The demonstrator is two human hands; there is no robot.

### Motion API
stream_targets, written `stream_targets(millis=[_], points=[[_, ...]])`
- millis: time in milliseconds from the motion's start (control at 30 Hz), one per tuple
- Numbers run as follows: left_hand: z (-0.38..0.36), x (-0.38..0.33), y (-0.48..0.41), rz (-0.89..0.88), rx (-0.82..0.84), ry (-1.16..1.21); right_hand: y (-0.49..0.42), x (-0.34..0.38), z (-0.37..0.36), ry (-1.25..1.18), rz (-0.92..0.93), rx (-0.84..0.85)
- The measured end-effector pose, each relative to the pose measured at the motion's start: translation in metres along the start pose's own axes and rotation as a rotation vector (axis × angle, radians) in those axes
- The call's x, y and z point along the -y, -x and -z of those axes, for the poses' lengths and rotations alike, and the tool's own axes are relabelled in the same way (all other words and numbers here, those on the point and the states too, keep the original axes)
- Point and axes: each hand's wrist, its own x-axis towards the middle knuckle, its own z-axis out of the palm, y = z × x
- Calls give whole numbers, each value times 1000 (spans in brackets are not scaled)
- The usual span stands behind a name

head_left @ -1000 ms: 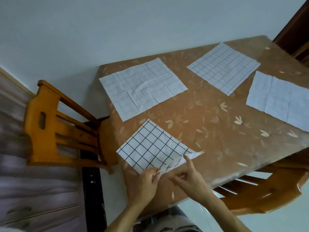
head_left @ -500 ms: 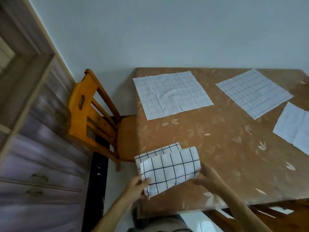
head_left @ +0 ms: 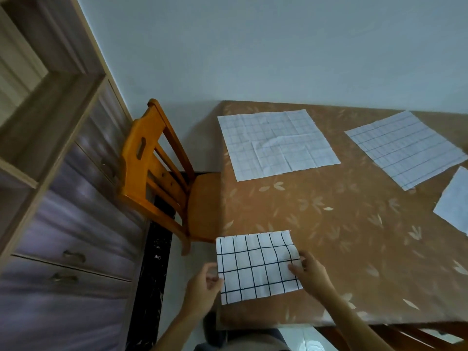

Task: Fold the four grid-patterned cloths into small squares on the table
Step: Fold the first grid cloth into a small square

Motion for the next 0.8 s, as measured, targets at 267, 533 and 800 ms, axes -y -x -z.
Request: stream_targets(millis=[267,533,800], points=[[-36,-2,2,-586,-180,-719,8,14,-36,466,368,-148],[-55,13,-8,-689,-50,-890,22,-2,-101,621,613,54],[-49,16,-5,-745,-74,-825,14,-49,-64,634,454,-59]])
